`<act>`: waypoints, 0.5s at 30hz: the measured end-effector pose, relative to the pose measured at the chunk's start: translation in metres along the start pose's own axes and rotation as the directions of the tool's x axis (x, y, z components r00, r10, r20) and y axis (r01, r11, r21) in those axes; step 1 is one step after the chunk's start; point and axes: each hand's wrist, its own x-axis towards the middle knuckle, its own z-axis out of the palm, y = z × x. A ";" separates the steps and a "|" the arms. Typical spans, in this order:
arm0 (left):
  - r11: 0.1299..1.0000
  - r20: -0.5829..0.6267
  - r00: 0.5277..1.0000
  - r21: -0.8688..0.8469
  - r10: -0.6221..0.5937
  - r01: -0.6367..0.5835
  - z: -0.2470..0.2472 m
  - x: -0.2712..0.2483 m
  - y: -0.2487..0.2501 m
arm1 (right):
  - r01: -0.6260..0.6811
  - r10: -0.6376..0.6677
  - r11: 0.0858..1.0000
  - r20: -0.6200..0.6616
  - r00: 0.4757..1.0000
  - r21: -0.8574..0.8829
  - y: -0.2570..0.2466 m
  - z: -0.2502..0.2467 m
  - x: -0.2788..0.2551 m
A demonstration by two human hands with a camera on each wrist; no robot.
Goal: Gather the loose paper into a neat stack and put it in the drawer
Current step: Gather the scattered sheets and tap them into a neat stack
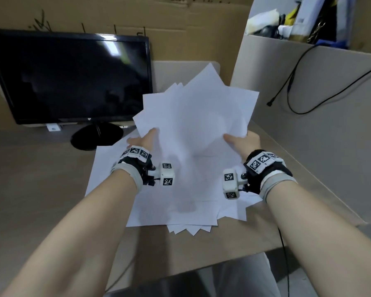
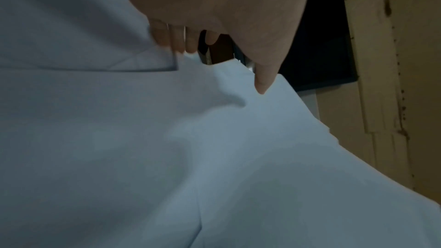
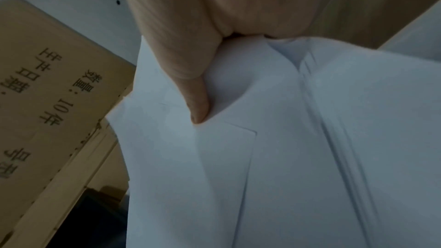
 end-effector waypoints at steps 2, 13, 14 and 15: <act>0.999 0.023 1.000 -0.041 -0.003 0.004 0.005 0.018 -0.007 | 0.022 -0.022 0.999 0.000 1.000 0.033 -0.001 -0.005 0.000; 0.996 0.216 0.972 -0.011 0.092 -0.092 0.029 -0.031 0.021 | 0.103 -0.106 0.982 0.011 0.994 0.160 -0.002 -0.010 0.002; 0.996 0.226 0.970 -0.023 0.087 -0.084 0.031 -0.032 0.021 | 0.109 -0.114 0.979 0.018 0.993 0.173 -0.002 -0.012 0.003; 0.996 0.243 0.966 -0.042 0.091 -0.083 0.032 -0.034 0.021 | 0.113 -0.120 0.975 0.024 0.992 0.191 -0.003 -0.014 0.004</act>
